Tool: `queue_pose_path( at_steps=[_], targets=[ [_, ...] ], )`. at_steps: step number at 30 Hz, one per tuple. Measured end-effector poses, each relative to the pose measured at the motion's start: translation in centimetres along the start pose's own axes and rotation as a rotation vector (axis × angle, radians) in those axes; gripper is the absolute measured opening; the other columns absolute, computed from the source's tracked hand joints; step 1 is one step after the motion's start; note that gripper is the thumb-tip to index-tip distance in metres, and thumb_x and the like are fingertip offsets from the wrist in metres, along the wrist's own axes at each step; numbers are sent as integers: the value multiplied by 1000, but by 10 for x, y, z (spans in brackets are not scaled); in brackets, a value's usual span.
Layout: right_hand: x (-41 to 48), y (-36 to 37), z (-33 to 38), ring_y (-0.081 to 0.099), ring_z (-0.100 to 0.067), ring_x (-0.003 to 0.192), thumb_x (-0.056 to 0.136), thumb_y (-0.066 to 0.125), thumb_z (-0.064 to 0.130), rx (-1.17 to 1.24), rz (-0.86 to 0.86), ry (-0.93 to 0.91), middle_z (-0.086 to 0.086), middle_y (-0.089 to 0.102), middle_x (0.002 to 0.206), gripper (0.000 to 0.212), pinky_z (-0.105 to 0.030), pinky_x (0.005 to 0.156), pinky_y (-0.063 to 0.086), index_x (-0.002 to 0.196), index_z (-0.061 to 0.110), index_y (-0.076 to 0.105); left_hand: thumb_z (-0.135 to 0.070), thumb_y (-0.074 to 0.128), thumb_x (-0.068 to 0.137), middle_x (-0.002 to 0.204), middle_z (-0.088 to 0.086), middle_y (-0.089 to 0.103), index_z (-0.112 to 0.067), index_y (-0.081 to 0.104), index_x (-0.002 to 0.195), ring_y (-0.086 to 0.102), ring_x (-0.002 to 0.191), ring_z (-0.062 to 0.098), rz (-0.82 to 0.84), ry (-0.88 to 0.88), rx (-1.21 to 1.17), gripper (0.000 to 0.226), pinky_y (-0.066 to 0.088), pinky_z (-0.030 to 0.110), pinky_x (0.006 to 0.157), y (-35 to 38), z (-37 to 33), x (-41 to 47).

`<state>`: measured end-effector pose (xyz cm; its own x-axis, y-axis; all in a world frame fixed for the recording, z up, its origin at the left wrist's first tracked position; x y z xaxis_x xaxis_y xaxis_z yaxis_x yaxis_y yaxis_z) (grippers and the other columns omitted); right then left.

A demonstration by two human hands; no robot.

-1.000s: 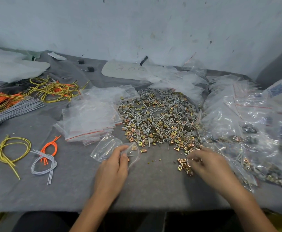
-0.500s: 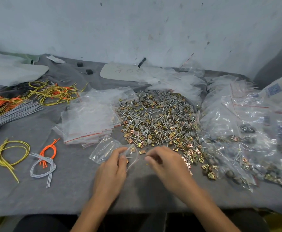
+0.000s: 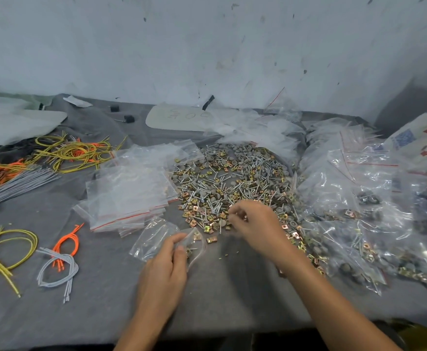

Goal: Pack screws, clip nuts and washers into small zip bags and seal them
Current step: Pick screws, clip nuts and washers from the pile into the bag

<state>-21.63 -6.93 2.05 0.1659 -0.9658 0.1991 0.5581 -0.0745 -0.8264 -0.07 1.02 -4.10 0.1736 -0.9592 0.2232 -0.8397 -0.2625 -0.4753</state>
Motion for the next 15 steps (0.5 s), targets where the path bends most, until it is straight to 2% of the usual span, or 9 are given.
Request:
queue_pose_path(
  at_steps=[4,6,8,11,13,15],
  targets=[
    [32,-9,-16,62,-8,85,97,63,24,-68,79,57,14,66,92,9,-33,78,54,100,25,71,-41,43,100,74,-20,65,-57,53,112,61,66,7,0,1,4,23,52,42,64,1,0,0],
    [44,0,-8,64,-11,94,98,62,22,-81,172,17,10,69,101,14,-32,84,54,107,24,72,-32,47,103,75,-19,65,-57,53,112,62,67,8,4,0,9,27,53,43,65,1,1,0],
    [53,11,6,64,-13,102,99,62,21,-105,241,-42,7,70,108,17,-35,92,54,111,23,73,-33,46,103,75,-19,65,-57,53,112,62,67,9,15,-4,10,26,53,43,65,1,2,0],
    [65,24,21,65,-14,92,101,56,16,-221,296,-108,2,67,115,22,-41,90,55,113,23,73,-39,43,101,76,-22,64,-56,53,113,61,66,8,15,-3,17,24,50,40,62,1,2,1],
    [71,32,23,62,-22,103,101,51,10,-346,358,-134,-4,61,124,28,-44,93,53,114,24,72,-38,44,101,76,-22,64,-56,53,114,61,66,7,10,-4,5,24,52,40,63,1,2,1],
    [76,36,23,55,-28,117,99,51,4,-460,417,-161,-6,55,128,33,-46,97,50,116,24,70,-45,40,97,76,-21,65,-58,53,113,62,67,8,9,-10,-1,24,53,42,64,1,2,0]
  ],
)
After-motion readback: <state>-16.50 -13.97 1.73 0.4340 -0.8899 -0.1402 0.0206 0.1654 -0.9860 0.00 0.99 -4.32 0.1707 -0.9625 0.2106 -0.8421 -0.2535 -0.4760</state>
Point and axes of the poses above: each hand's wrist, its own x-axis towards the middle knuckle, its own y-axis out of the palm, z = x × y, the point moved 7 cm from there along x, towards the middle knuckle
